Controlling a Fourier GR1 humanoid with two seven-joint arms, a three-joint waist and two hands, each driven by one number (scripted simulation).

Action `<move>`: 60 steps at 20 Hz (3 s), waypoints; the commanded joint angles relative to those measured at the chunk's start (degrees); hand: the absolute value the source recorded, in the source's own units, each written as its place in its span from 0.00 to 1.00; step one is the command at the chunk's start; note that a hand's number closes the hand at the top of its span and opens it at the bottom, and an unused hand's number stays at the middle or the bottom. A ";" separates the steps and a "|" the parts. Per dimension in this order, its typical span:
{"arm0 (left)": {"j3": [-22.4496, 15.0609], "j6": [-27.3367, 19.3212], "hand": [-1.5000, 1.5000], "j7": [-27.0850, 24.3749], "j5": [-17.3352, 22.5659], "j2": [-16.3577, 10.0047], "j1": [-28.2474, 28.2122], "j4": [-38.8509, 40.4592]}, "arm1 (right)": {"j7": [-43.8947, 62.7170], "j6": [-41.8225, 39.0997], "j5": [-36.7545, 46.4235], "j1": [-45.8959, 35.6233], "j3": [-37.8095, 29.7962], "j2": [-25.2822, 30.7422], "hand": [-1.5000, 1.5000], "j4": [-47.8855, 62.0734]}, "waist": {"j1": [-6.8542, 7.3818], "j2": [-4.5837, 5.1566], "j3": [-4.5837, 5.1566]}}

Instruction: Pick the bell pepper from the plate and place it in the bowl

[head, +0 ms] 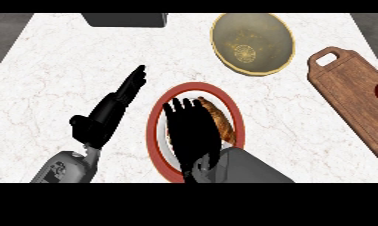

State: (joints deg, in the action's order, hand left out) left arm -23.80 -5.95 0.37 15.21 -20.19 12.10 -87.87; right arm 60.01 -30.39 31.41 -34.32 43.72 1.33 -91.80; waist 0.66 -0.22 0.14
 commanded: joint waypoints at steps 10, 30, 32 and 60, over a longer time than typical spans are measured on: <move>3.01 2.75 0.50 -1.69 -0.57 0.57 -1.42 2.18 | 13.86 4.40 -0.80 -4.59 9.55 -1.26 0.00 2.64 | -0.49 0.13 -0.08; 4.43 4.31 0.50 -0.68 -4.62 3.55 -4.68 -1.78 | 5.97 6.48 15.67 1.82 6.87 -1.26 0.00 7.65 | -0.51 0.12 -0.13; 6.42 5.59 0.50 -0.25 -4.34 2.93 -3.77 -1.20 | 2.74 5.96 17.55 4.15 6.64 -0.17 0.00 7.70 | -0.63 0.15 -0.13; 5.53 9.20 0.50 2.53 -10.81 10.93 -2.74 -2.16 | -4.77 25.09 2.22 -18.67 -11.19 -1.32 1.00 39.61 | 4.79 1.40 -0.13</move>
State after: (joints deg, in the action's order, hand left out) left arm -16.11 3.94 2.79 5.60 -11.03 9.91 -89.48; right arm 52.67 -8.66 39.83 -46.65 36.40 0.05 -59.90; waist 3.72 0.91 0.00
